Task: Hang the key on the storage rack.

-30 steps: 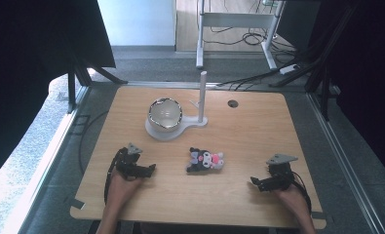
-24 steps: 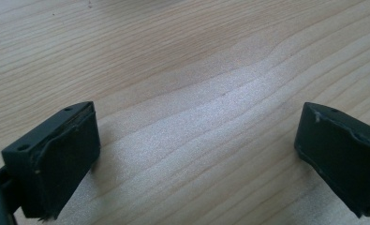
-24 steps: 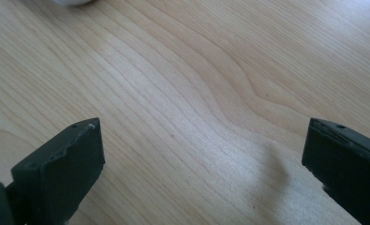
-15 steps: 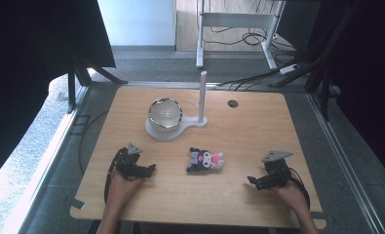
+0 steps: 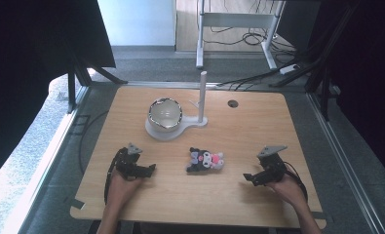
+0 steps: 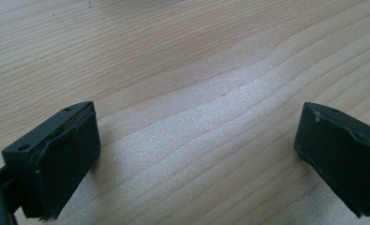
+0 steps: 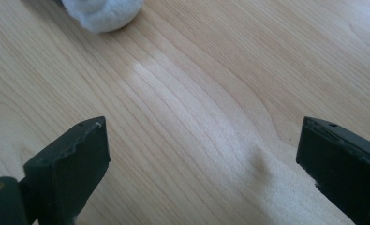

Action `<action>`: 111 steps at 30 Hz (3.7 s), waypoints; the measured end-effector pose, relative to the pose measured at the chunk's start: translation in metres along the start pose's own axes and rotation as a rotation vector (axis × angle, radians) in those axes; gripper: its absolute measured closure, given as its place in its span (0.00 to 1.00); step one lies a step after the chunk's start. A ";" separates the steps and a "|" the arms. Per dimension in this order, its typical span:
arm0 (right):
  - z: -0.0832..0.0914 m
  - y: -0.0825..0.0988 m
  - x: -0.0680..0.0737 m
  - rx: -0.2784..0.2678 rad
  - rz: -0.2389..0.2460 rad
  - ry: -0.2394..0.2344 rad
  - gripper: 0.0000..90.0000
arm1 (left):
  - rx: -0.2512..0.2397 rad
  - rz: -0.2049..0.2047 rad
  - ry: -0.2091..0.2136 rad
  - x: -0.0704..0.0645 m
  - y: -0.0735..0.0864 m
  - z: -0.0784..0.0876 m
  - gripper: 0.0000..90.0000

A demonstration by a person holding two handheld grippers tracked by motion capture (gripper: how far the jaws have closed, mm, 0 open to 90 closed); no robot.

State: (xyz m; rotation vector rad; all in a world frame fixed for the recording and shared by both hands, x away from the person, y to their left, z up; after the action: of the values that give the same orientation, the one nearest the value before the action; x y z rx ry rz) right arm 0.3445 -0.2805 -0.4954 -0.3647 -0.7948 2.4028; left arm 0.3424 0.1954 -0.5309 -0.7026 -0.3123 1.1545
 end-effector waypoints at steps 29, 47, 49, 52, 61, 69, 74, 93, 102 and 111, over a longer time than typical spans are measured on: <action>-0.011 -0.045 -0.001 0.131 0.154 -0.054 0.10 | 0.000 0.000 0.000 0.000 0.000 0.000 0.00; -0.028 -0.080 0.005 0.196 0.242 -0.135 0.11 | 0.000 0.000 0.000 0.000 0.000 0.000 0.00; -0.032 -0.083 0.007 0.205 0.256 -0.149 0.11 | 0.000 0.000 0.000 0.000 0.000 0.000 0.00; -0.036 -0.089 0.010 0.220 0.289 -0.168 0.11 | 0.000 0.000 0.000 0.000 0.000 0.000 0.00; -0.049 -0.108 0.020 0.272 0.381 -0.194 0.12 | 0.000 0.000 0.000 0.000 0.000 0.000 0.00; -0.063 -0.125 0.031 0.328 0.456 -0.218 0.15 | 0.000 0.000 0.000 0.000 0.000 0.000 0.00; -0.073 -0.135 0.036 0.372 0.499 -0.240 0.16 | 0.000 -0.003 0.001 0.000 0.000 0.000 0.00; -0.103 -0.158 0.052 0.574 0.621 -0.292 0.41 | 0.000 0.000 0.000 0.000 0.000 0.000 0.00; -0.092 -0.163 0.047 0.550 0.604 -0.294 0.47 | 0.000 -0.004 0.000 0.000 0.000 0.000 0.00; -0.071 -0.169 0.035 0.507 0.579 -0.295 0.47 | 0.000 -0.004 0.000 0.000 0.000 0.000 0.00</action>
State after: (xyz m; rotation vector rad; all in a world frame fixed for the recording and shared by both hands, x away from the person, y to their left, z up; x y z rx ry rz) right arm 0.4202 -0.1165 -0.4503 -0.0273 -0.1693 3.1329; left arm 0.3426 0.1957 -0.5308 -0.7017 -0.3134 1.1512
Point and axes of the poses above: each handheld gripper's, and its own axes: z roughly backward along the jaws, y roughly out of its underside, x roughly to its left, the point moved 1 cm from there along -z, roughly forward along the jaws, and after that the axes turned 8 degrees about z, right-handed, at the moved point
